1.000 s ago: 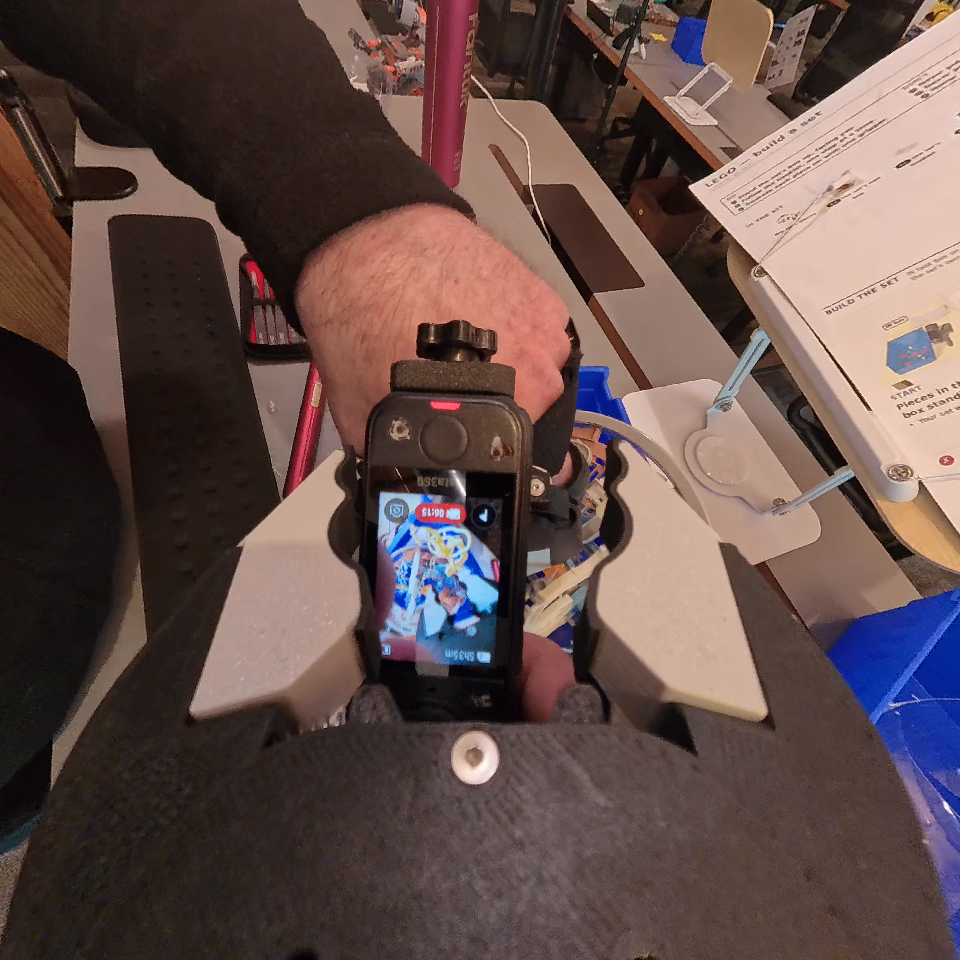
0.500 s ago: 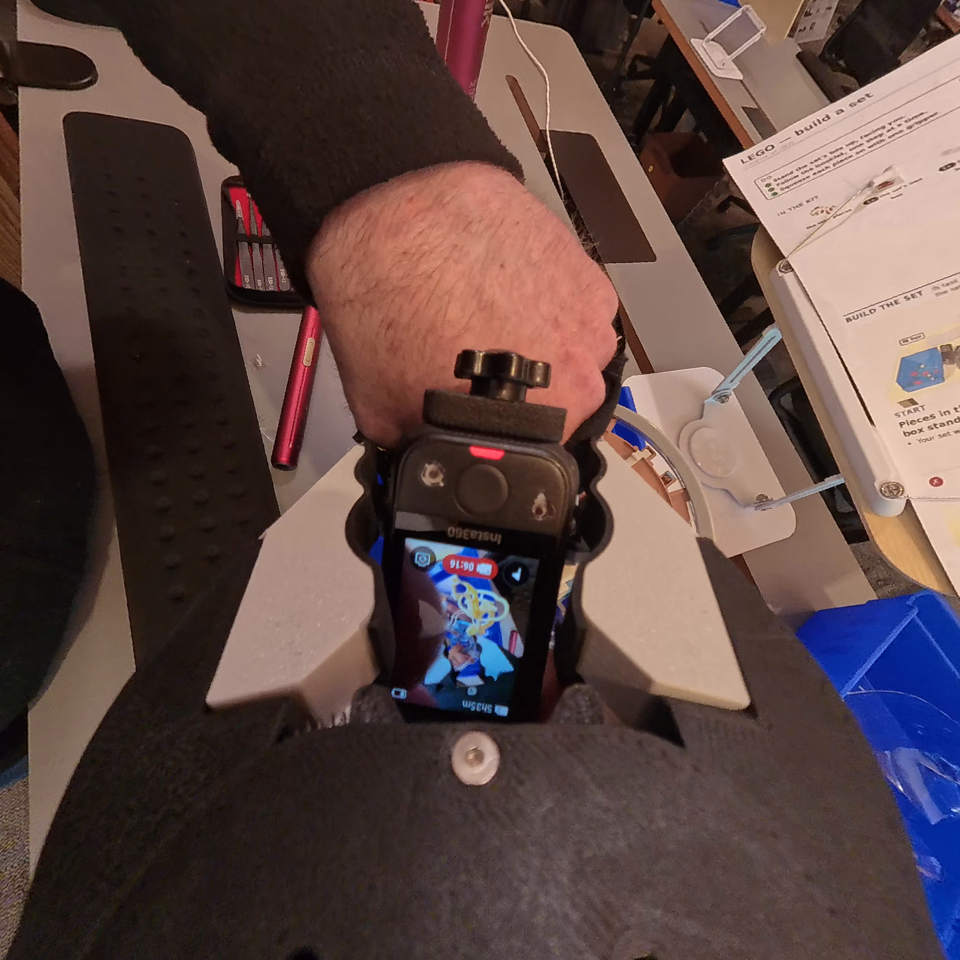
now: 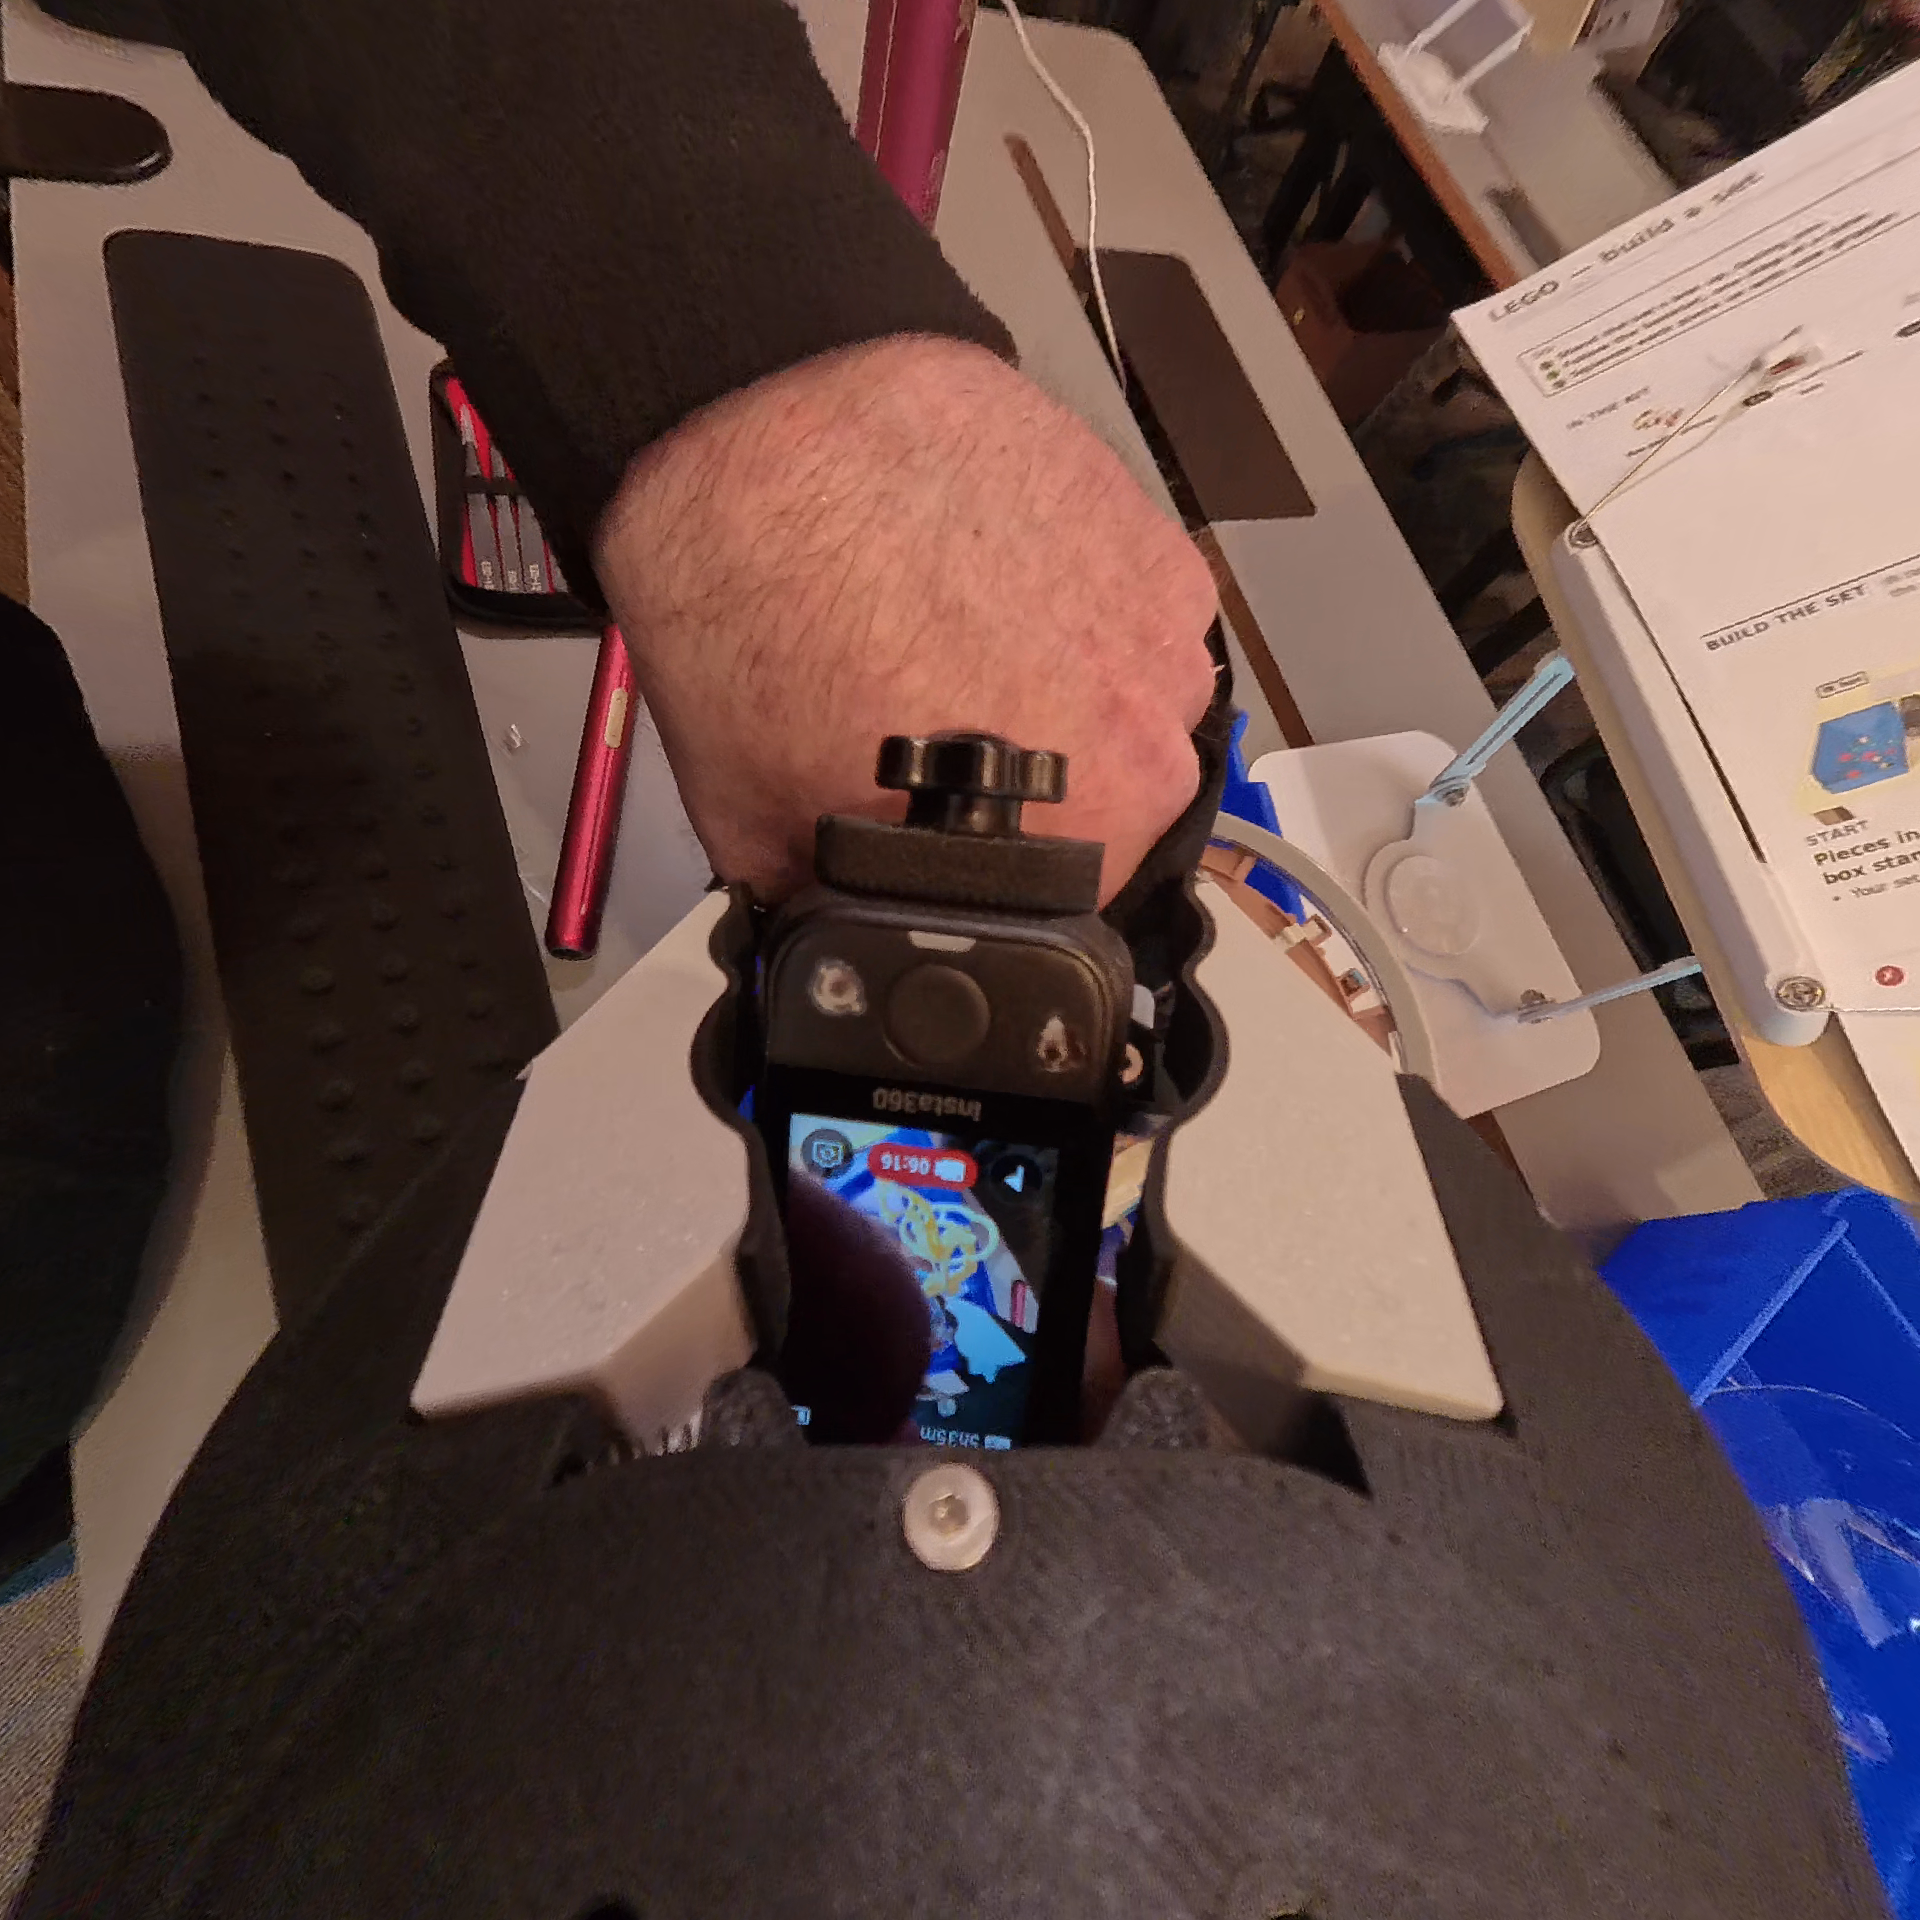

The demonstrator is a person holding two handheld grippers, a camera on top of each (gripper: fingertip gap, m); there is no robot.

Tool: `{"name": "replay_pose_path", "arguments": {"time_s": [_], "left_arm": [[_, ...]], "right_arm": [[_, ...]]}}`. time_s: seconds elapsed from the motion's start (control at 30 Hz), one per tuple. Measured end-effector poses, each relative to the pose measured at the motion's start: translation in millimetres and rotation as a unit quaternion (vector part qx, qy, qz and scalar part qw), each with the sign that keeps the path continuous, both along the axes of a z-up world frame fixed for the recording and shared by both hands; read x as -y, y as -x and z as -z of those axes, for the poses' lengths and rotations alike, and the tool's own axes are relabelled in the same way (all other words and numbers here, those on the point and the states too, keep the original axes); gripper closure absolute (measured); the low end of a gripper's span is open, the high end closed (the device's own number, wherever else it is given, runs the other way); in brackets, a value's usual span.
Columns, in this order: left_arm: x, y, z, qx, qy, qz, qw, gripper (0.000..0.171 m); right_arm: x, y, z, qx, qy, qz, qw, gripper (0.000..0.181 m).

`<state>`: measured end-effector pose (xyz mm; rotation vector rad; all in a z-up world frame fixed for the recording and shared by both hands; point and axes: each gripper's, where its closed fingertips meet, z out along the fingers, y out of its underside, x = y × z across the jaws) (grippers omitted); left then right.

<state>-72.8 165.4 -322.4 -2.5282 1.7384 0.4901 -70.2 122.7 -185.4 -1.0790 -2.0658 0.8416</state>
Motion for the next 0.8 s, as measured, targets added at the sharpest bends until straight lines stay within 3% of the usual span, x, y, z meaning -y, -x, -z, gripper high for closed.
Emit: {"name": "replay_pose_path", "arguments": {"time_s": [0.03,0.1,0.23,0.27,0.37,0.53,0.6,0.8], "left_arm": [[3,-6,-1,0.017,0.013,0.009,1.0,0.123],[3,-7,-4,0.03,0.007,-0.006,1.0,0.125],[17,-12,3,0.069,0.021,-0.05,0.996,0.159],[16,-12,2,0.071,0.015,-0.048,0.996,0.158],[5,-6,-2,0.054,-0.022,-0.017,0.998,0.132],[4,-3,-1,0.05,-0.02,-0.018,0.998,0.127],[0,-1,-2,0.05,-0.03,-0.012,0.998,0.117],[4,-7,-2,0.067,-0.015,-0.012,0.998,0.132]], "right_arm": [[2,0,-3,0.009,-0.002,0.0,1.0,0.1],[4,-1,-7,0.02,-0.004,0.002,1.0,0.082],[-1,3,-6,0.005,0.018,0.013,1.0,0.09],[-2,3,-9,-0.008,0.01,0.012,1.0,0.092],[2,5,-10,-0.021,-0.004,0.005,1.0,0.097],[1,5,-11,-0.028,0.01,0.003,1.0,0.097],[0,7,-11,-0.031,-0.003,0.007,0.999,0.098],[2,7,-16,-0.05,-0.018,0.001,0.999,0.102]]}}
